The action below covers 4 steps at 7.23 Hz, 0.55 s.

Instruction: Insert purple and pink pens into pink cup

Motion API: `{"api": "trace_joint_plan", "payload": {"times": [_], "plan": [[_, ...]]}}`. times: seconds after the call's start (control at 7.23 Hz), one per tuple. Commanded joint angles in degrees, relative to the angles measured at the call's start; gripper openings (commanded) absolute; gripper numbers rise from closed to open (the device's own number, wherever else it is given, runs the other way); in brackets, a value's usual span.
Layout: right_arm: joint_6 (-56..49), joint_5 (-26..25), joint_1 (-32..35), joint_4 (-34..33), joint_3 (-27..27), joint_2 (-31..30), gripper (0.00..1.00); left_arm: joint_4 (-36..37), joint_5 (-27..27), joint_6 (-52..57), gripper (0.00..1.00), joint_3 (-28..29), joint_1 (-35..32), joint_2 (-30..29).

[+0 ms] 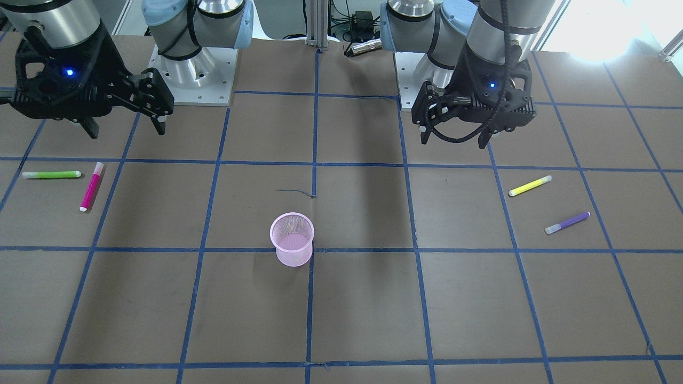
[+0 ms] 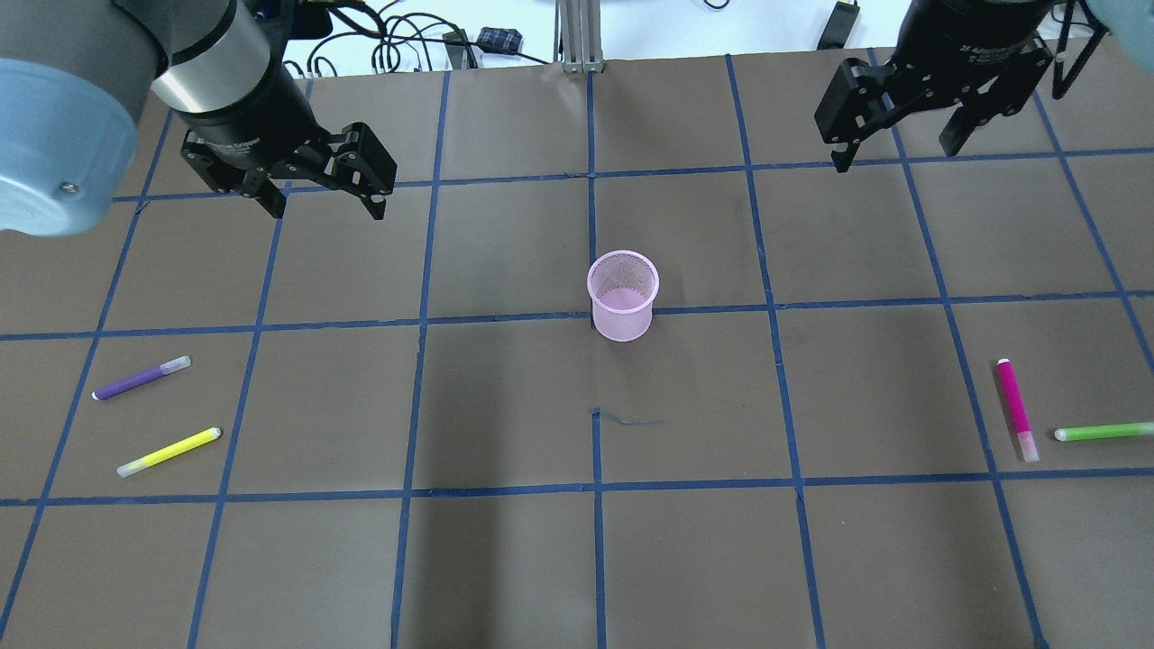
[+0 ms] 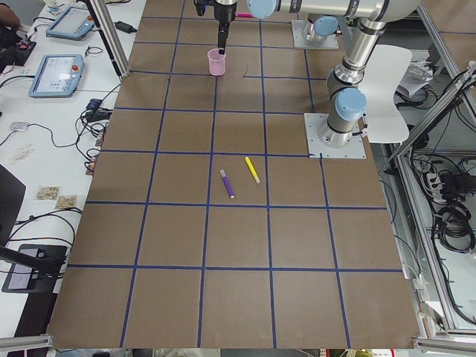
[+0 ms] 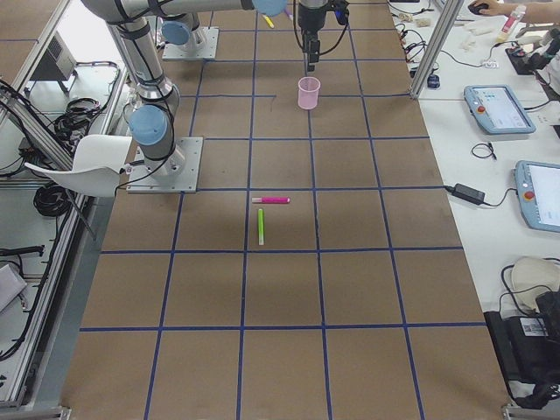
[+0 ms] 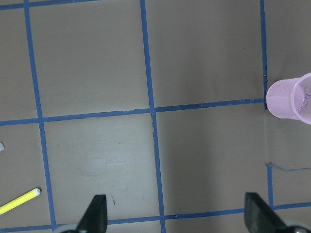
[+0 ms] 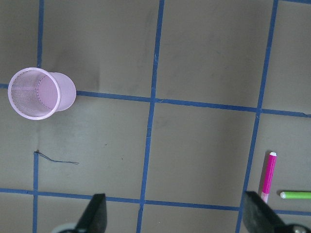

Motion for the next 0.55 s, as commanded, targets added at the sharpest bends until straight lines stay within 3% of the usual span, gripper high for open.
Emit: {"api": "trace_joint_plan", "payload": {"times": [0.0,0.41], "plan": [[-0.13,0.04,0.00,-0.27,-0.08,0.21,1.00,0.04,0.03,0.04,1.00,-0.03,-0.05,0.02],[-0.57,-0.05,-0.18,0.25,0.01,0.12,1.00,-0.04,0.12,0.04,1.00,-0.03,0.04,0.19]]}}
